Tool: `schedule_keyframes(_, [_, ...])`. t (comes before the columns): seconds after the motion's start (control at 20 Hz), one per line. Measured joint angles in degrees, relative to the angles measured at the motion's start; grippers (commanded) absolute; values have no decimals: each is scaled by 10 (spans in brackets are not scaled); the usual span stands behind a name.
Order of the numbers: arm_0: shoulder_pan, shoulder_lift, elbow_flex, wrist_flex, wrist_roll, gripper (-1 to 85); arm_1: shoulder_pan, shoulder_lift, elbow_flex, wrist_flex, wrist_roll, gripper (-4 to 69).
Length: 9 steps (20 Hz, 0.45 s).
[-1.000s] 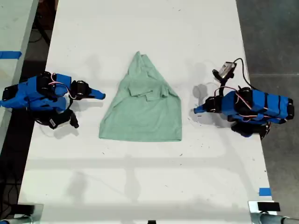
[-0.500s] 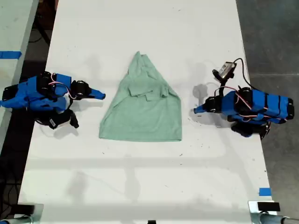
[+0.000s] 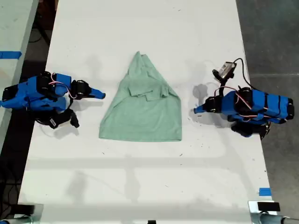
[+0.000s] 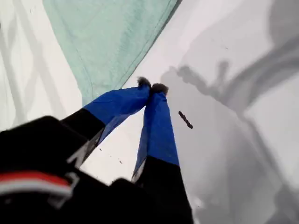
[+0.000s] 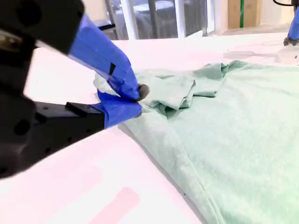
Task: Fold t shirt
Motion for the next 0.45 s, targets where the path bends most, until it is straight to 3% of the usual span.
schedule_keyframes(0.45, [1,0,0,4,0,-1,0,0,0,4,0,15])
